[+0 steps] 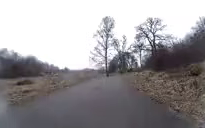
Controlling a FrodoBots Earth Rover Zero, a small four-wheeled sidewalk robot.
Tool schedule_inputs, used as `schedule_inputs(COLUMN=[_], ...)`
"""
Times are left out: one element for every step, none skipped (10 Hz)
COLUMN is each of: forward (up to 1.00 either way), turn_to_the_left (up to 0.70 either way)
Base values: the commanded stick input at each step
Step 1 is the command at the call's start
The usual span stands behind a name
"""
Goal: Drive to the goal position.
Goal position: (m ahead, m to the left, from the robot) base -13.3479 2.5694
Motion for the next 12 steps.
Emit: schedule_inputs(forward=[0.7,0.7,0.7,0.7,0.7,0.7,0.7,0.7,0.7,0.7,0.7,0.7], turn_to_the_left=[-0.2,0.0,0.0,0.0,0.0,0.0,0.0,0.0,0.0,0.0,-0.03,-0.05])
